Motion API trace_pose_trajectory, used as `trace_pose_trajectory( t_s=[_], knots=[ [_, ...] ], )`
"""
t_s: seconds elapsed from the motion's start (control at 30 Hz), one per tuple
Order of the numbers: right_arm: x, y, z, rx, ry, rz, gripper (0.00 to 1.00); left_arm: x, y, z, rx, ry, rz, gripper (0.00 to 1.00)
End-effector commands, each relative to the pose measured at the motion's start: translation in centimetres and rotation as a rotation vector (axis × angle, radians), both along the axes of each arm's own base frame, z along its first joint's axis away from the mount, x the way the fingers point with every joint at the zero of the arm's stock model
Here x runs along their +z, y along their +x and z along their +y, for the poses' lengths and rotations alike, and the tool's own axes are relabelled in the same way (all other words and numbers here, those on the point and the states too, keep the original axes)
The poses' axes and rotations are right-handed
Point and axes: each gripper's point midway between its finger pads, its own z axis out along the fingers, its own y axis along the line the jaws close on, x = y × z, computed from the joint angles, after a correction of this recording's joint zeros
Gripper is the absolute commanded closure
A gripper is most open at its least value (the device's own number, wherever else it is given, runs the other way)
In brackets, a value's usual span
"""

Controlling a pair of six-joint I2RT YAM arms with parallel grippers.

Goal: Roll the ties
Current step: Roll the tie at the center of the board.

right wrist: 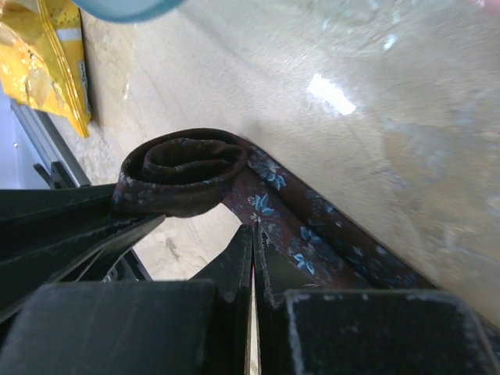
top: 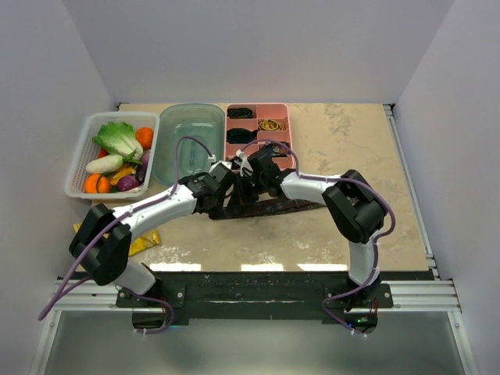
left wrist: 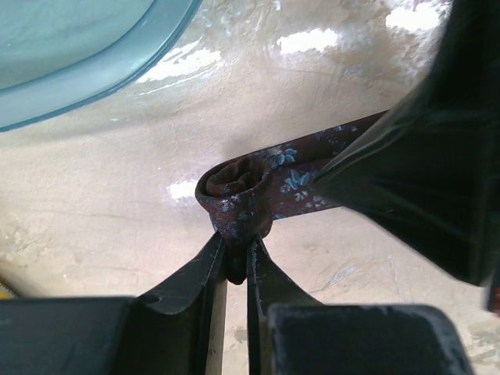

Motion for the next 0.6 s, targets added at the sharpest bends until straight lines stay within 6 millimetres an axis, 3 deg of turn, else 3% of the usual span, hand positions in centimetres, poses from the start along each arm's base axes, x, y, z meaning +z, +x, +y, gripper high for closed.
trace_pose_trajectory(
  t_s=[0.0,0.3,0.57],
  knots=[
    [1.9,0.6,-1.6,-0.012,-0.018,-0.064,1.0,0.5,0.4,0.4,0.008,0.055,-0.014,1.0],
    [1.2,1.2,-4.0,-0.051,-0.057,-0.068,1.0,-0.5,0.1,-0.9,-0.035,0.103,0.03,1.0],
    [0.7,1.2,-4.8,-0.054,-0.074,-0.065,1.0,-1.3,0.1,-2.6,-0.052,0.136,0.061,1.0]
  ],
)
